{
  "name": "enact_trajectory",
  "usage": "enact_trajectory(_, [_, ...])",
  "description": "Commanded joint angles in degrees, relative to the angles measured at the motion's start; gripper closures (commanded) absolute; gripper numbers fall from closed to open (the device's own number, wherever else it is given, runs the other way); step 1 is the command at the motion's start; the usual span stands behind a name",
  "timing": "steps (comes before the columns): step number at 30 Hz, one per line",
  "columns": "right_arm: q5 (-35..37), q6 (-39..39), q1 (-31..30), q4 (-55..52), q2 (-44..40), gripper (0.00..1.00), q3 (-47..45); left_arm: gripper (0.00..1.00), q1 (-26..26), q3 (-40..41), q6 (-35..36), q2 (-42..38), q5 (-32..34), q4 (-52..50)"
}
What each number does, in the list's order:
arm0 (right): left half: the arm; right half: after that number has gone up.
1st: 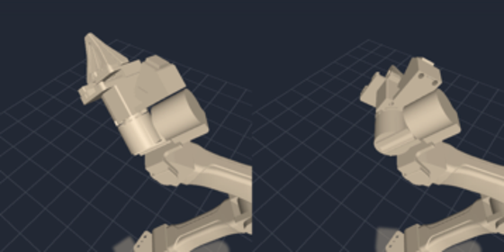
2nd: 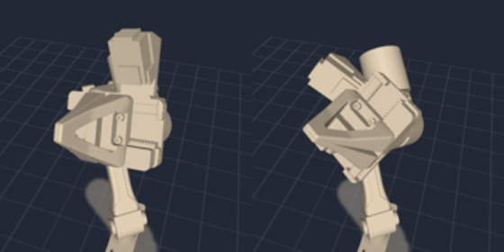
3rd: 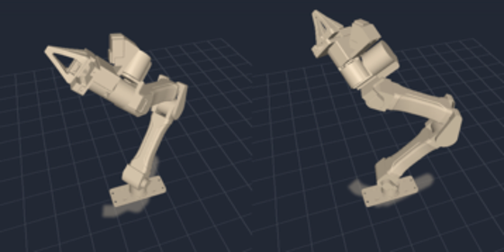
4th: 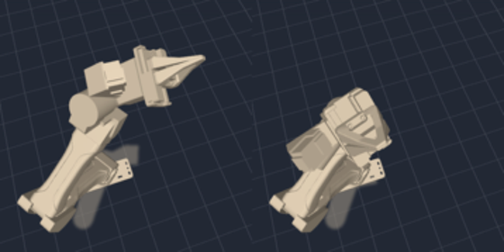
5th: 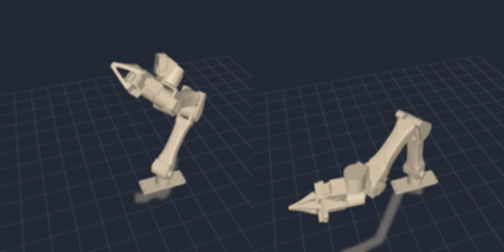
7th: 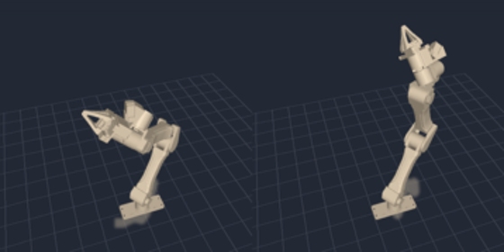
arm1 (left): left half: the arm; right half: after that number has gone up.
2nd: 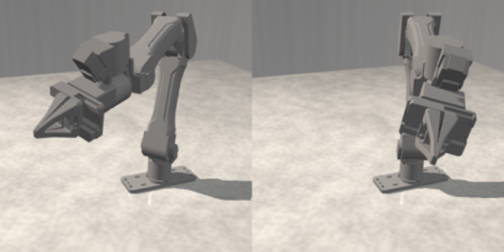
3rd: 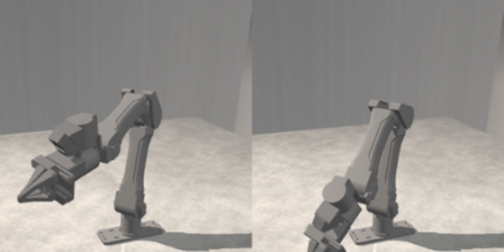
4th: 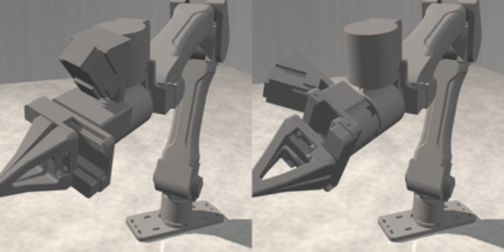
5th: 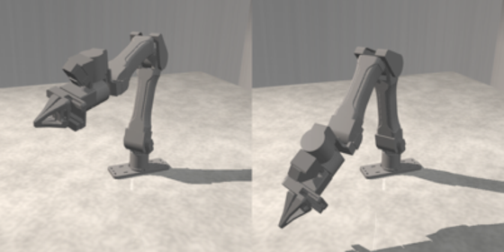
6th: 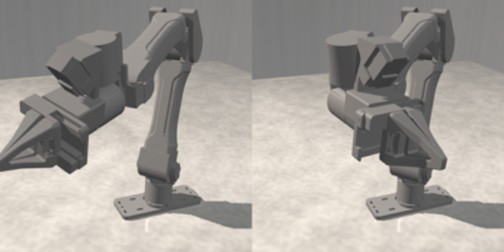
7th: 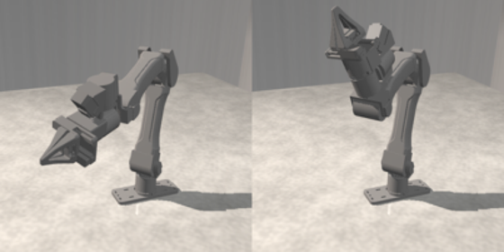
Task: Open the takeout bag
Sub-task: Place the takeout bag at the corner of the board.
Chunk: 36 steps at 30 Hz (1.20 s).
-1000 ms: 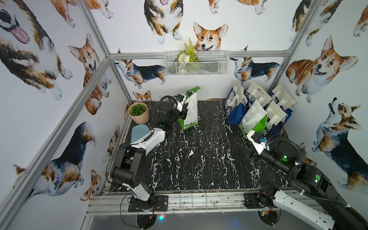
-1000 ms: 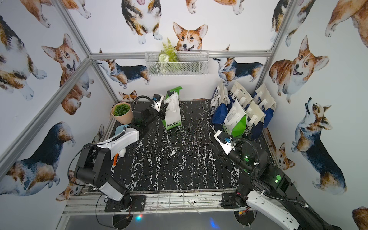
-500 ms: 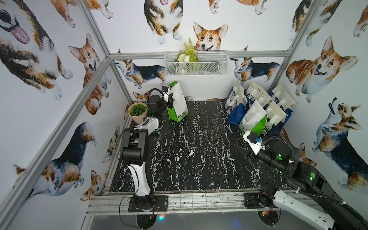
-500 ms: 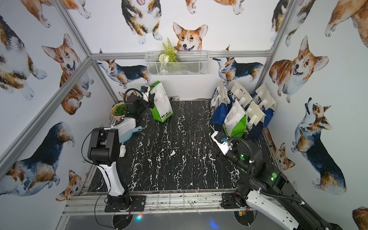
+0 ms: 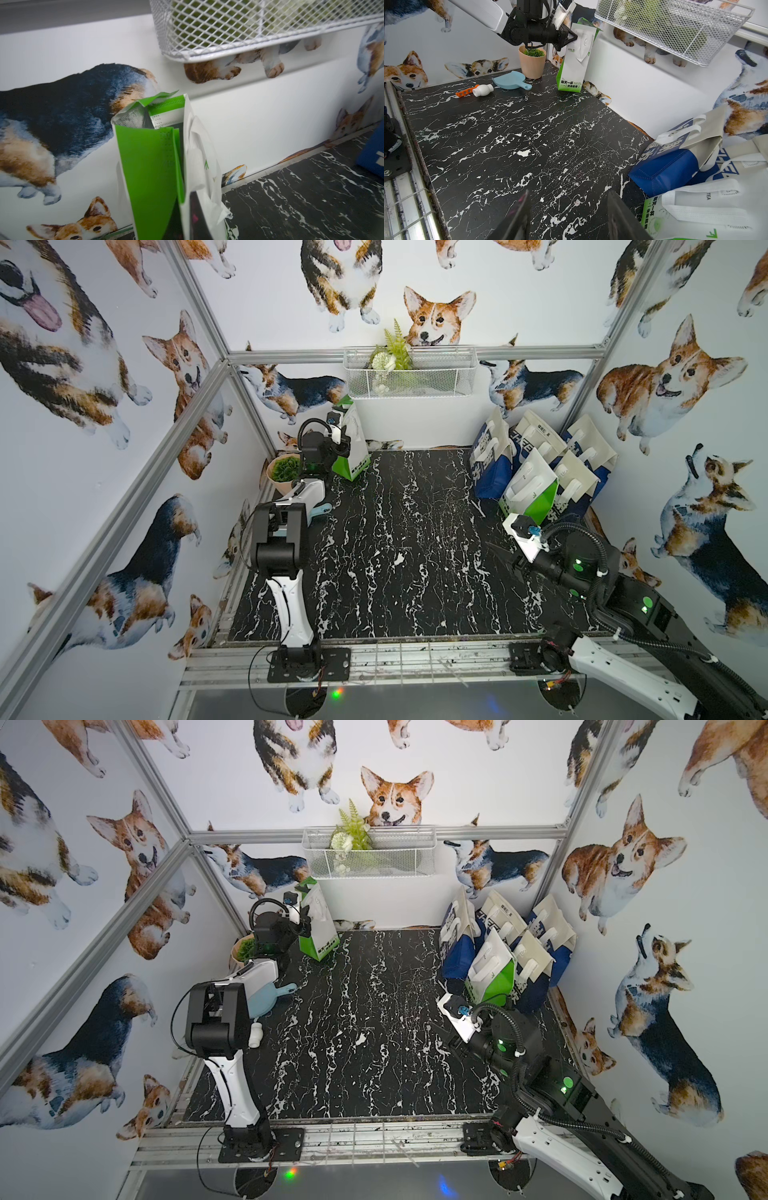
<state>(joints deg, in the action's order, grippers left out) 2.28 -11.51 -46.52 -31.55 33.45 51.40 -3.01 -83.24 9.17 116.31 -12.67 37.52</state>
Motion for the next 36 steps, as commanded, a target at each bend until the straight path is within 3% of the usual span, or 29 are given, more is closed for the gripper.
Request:
enact_trajectory(1, [-0.61, 1.05, -0.2, 1.58, 0.12, 0.41, -0.07, 1.0, 0.27, -0.61, 3.45, 0.42, 4.91, 3.91])
enact_trajectory(14, [-0.66, 1.22, -0.15, 1.57, 0.71, 0.41, -0.16, 1.0, 1.68, 2.81, 8.16, 0.1, 18.78, 8.46])
enact_trajectory(36, [-1.14, 1.49, -0.24, 1.4, 0.53, 0.41, -0.25, 1.0, 2.95, 2.71, 9.53, -1.66, 18.64, 5.88])
